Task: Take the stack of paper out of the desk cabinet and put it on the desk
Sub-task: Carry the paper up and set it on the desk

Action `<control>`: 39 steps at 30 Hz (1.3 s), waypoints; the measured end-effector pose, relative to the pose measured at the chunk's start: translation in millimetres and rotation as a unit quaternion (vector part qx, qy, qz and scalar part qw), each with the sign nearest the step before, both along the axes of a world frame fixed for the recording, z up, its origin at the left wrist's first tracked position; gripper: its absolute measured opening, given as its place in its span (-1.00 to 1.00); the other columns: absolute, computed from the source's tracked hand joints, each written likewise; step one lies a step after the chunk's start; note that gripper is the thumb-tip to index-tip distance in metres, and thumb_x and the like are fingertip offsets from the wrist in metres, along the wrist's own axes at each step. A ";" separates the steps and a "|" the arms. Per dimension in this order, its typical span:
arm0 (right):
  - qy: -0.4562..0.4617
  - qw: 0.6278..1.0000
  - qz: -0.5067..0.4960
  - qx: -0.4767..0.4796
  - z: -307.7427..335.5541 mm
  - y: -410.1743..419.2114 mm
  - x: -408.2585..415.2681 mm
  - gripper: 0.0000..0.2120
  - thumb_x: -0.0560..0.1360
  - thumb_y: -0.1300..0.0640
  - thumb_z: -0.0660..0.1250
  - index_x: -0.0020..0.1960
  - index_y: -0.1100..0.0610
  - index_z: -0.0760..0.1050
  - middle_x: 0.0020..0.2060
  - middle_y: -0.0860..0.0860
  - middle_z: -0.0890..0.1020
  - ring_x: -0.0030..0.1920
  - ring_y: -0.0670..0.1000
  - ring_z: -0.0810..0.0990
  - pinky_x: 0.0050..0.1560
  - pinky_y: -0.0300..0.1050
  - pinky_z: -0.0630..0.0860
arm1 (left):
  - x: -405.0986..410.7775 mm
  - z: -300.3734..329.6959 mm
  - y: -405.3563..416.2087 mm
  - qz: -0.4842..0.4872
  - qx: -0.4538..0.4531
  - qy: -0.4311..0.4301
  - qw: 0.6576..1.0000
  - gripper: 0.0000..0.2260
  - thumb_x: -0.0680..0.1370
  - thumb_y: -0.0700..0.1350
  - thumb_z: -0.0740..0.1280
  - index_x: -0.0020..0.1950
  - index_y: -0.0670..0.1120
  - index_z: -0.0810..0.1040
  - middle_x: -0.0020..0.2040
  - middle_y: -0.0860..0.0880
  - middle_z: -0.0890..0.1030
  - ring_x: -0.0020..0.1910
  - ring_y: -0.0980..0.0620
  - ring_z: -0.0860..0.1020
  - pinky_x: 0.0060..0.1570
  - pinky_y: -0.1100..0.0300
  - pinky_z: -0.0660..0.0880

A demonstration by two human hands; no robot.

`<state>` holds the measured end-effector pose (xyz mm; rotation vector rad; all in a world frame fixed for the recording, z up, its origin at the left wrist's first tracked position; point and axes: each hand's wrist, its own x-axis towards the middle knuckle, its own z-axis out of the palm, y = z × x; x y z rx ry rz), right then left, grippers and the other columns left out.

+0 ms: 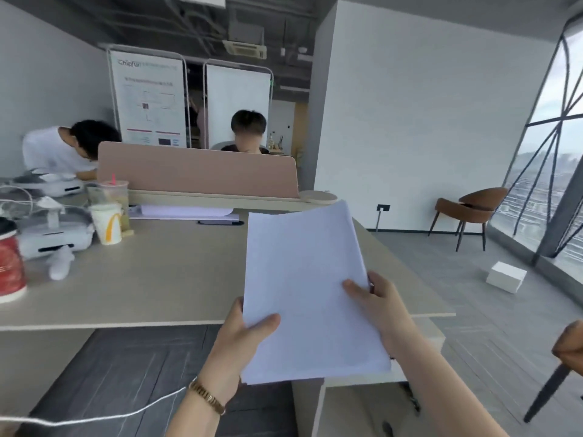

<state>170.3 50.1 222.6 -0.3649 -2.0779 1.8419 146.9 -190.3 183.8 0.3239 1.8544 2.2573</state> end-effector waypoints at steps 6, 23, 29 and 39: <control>0.011 0.999 0.052 -0.012 -28.9 -8.9 -67.4 -0.77 0.53 0.15 0.42 0.12 0.26 0.54 0.00 0.20 0.73 -0.01 0.26 0.73 0.03 0.26 0.66 | -82.5 -12.4 -22.7 -0.035 0.090 -0.116 0.988 -0.66 0.51 -0.10 0.40 0.27 -0.15 0.61 0.19 -0.17 0.69 0.19 -0.20 0.64 0.25 -0.14 0.50; 0.032 0.987 0.026 0.157 -46.5 31.9 -176.7 -0.77 0.59 0.09 0.27 0.14 0.22 0.39 0.03 0.19 0.64 0.04 0.27 0.62 0.06 0.26 0.55 | -201.9 -22.4 55.2 0.140 -0.070 0.065 0.985 -0.78 0.53 -0.21 0.45 0.06 0.09 0.61 0.05 0.07 0.74 0.07 0.00 0.69 0.18 -0.15 0.57; 0.033 0.987 -0.007 0.157 -41.1 40.9 -203.8 -0.82 0.62 0.19 0.21 0.10 0.31 0.32 -0.10 0.16 0.56 -0.07 0.26 0.53 -0.16 -0.02 0.49 | -228.4 -8.8 74.4 0.164 -0.102 0.086 0.977 -0.79 0.53 -0.15 0.44 0.14 0.04 0.61 0.07 0.11 0.72 0.08 0.08 0.67 0.18 -0.06 0.58; 0.072 0.990 -0.024 0.117 -56.7 47.4 -224.6 -0.87 0.58 0.26 0.25 0.08 0.10 0.38 -0.14 -0.11 0.64 -0.06 0.07 0.60 -0.16 -0.05 0.50 | -258.2 -31.0 92.6 0.153 -0.055 0.042 0.986 -0.82 0.51 -0.20 0.46 0.10 -0.06 0.64 0.03 0.01 0.75 0.00 0.05 0.72 0.00 0.07 0.61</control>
